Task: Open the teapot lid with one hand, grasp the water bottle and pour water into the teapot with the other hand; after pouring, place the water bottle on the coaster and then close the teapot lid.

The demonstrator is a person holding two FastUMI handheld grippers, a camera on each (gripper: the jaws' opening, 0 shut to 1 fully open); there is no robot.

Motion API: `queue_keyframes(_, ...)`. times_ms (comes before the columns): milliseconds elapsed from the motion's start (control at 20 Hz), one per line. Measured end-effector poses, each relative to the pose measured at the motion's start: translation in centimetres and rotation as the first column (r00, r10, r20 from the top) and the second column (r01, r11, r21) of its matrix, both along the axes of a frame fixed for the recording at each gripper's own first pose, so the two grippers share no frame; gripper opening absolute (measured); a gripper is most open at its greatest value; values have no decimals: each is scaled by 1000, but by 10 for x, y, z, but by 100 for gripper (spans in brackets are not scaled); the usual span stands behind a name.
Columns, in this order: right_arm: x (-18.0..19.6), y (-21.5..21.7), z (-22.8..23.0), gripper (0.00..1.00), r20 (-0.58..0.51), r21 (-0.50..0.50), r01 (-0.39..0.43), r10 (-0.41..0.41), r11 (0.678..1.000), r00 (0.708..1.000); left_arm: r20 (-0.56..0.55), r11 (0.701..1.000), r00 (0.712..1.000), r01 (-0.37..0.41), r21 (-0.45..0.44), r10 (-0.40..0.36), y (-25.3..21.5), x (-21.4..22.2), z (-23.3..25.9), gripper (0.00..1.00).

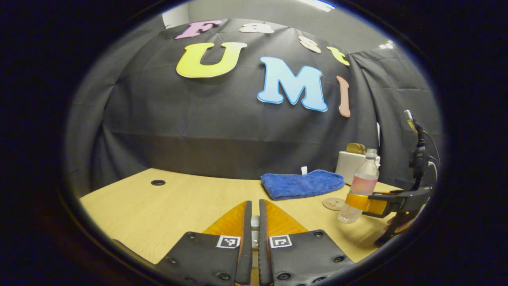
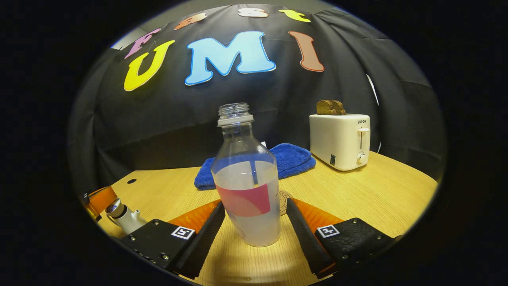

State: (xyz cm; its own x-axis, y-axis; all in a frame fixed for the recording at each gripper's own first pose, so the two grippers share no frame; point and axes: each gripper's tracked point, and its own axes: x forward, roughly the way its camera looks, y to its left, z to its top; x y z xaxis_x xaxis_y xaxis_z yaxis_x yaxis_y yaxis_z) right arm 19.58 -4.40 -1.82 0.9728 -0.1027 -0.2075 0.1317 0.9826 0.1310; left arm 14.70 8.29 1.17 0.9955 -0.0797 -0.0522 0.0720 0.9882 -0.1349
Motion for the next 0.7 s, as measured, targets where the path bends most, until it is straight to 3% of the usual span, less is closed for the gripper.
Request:
queue_keyframes(300,-1,3,1,96,5,-38,-6,6,999,1000,47,999,998,-42,18,41,28,-7,14,13)
queue_keyframes(700,0,0,0,96,-2,-16,2,-2,1000,1000,-3,990,991,-134,34,134,77,-4,-7,12)
